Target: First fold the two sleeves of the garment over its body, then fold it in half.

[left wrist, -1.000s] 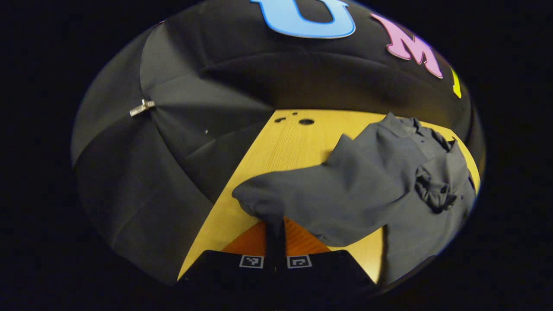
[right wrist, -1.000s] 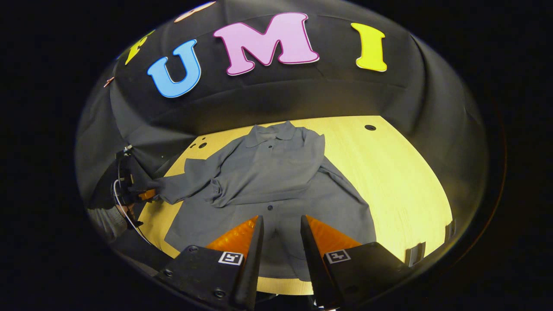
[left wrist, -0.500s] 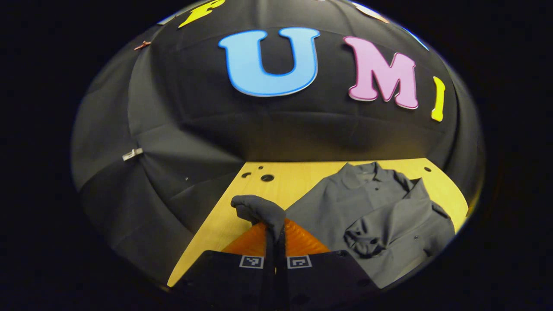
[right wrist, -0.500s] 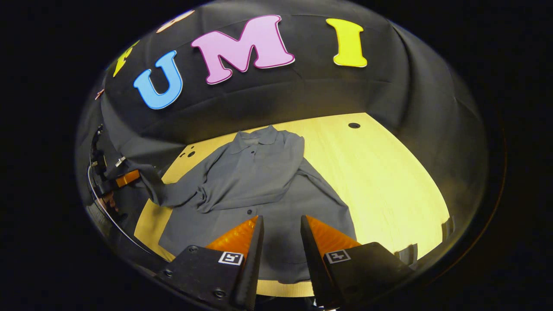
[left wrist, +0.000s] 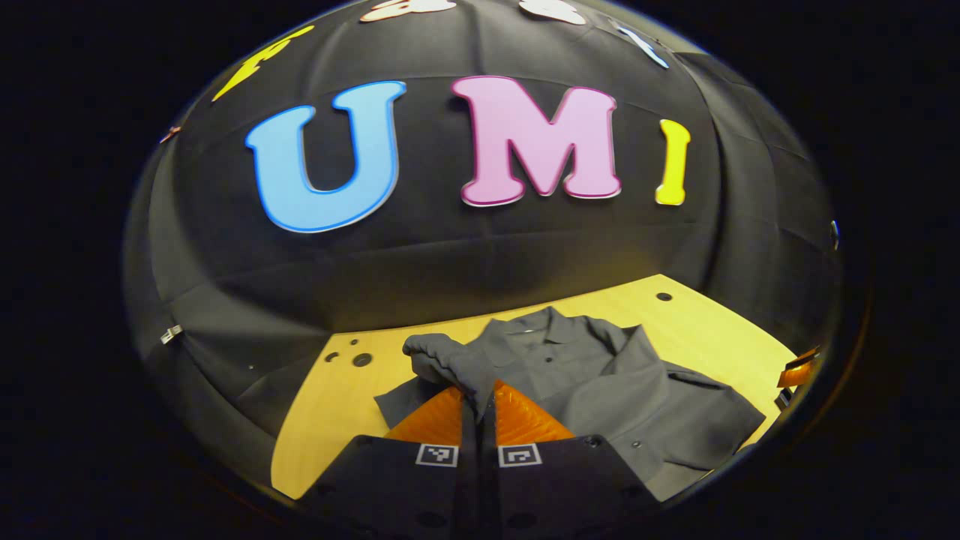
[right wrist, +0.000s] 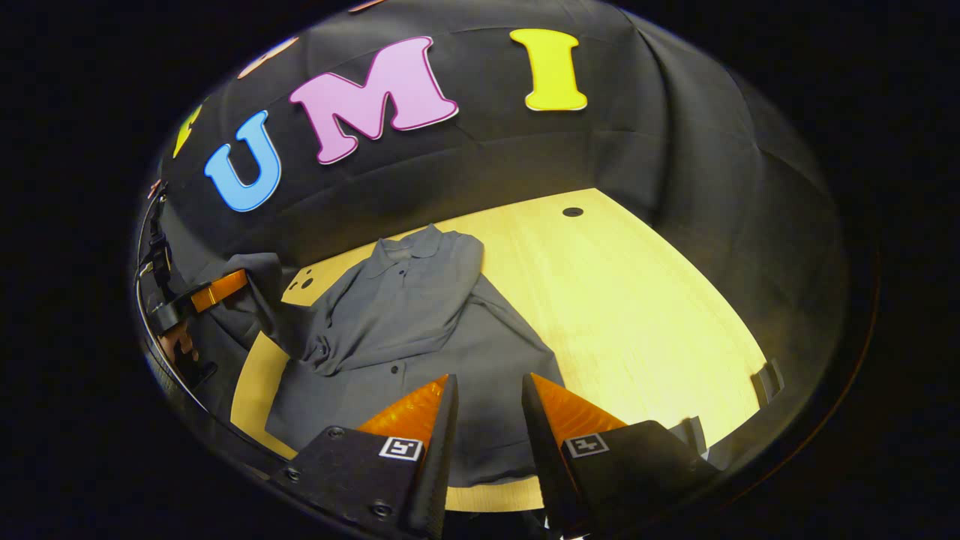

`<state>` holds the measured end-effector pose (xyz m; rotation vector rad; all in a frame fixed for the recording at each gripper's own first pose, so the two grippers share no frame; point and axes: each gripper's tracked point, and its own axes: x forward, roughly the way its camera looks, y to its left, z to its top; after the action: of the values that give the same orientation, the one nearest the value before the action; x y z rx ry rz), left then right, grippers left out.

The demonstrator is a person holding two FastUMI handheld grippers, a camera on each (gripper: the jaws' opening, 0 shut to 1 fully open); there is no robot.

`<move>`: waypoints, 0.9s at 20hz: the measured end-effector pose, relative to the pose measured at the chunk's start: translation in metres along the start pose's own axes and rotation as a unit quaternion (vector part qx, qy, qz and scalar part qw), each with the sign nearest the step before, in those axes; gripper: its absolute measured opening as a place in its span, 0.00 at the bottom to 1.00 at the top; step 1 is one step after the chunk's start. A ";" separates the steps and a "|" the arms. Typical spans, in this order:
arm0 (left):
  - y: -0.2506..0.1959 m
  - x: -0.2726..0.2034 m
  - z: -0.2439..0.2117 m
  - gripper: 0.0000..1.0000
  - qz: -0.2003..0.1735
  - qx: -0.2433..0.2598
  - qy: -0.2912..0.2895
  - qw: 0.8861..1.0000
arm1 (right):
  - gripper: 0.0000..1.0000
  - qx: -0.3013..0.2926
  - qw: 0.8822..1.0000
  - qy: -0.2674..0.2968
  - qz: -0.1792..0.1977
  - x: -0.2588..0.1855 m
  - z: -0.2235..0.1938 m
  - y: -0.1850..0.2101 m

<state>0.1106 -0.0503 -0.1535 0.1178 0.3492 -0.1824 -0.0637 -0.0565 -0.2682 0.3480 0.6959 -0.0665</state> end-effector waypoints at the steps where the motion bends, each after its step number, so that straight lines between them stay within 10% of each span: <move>1: -0.015 0.003 0.001 0.07 -0.010 0.003 0.002 1.000 | 0.54 0.004 1.000 0.001 -0.004 -0.001 -0.002 -0.007; 18: -0.153 0.096 -0.098 0.05 -0.038 0.014 0.112 0.993 | 0.54 -0.016 0.999 0.040 -0.022 0.020 0.002 -0.095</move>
<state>0.1366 -0.2007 -0.2910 0.1537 0.5752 -0.2497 -0.0637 -0.1457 -0.3080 0.3062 0.7835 -0.0841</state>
